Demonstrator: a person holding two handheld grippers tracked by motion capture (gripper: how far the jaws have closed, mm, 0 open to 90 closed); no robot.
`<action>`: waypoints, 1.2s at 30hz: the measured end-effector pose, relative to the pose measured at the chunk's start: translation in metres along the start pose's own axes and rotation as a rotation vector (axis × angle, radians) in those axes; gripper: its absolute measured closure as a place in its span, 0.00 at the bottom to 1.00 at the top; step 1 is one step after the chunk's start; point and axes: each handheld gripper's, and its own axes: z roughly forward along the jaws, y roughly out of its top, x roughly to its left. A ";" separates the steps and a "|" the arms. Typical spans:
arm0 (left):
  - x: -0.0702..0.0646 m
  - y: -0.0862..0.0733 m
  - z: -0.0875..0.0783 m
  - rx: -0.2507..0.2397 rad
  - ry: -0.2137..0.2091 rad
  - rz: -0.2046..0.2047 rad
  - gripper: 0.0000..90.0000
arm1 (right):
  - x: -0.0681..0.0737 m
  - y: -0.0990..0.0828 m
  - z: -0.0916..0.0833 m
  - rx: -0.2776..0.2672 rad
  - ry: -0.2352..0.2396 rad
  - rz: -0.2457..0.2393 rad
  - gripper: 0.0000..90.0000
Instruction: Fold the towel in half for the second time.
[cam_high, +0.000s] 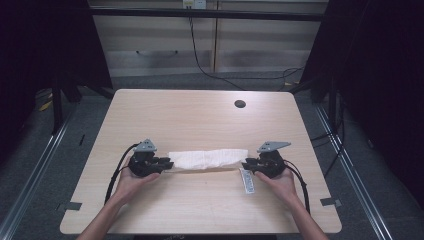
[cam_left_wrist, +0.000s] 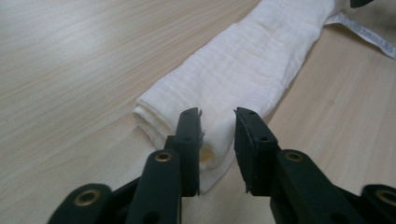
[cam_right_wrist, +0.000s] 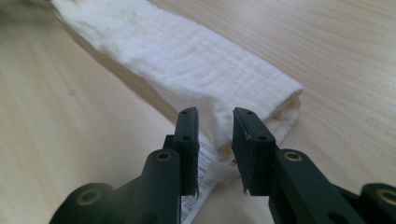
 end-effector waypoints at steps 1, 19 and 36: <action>-0.001 0.000 -0.003 -0.010 -0.003 -0.006 0.76 | 0.000 0.000 -0.005 -0.017 0.011 0.009 0.78; -0.025 -0.013 -0.073 -0.108 0.058 -0.028 0.41 | 0.010 -0.017 -0.079 -0.188 -0.009 0.068 0.57; -0.016 -0.069 -0.092 -0.122 0.119 -0.146 0.21 | -0.006 -0.086 -0.111 -0.228 -0.160 0.242 0.42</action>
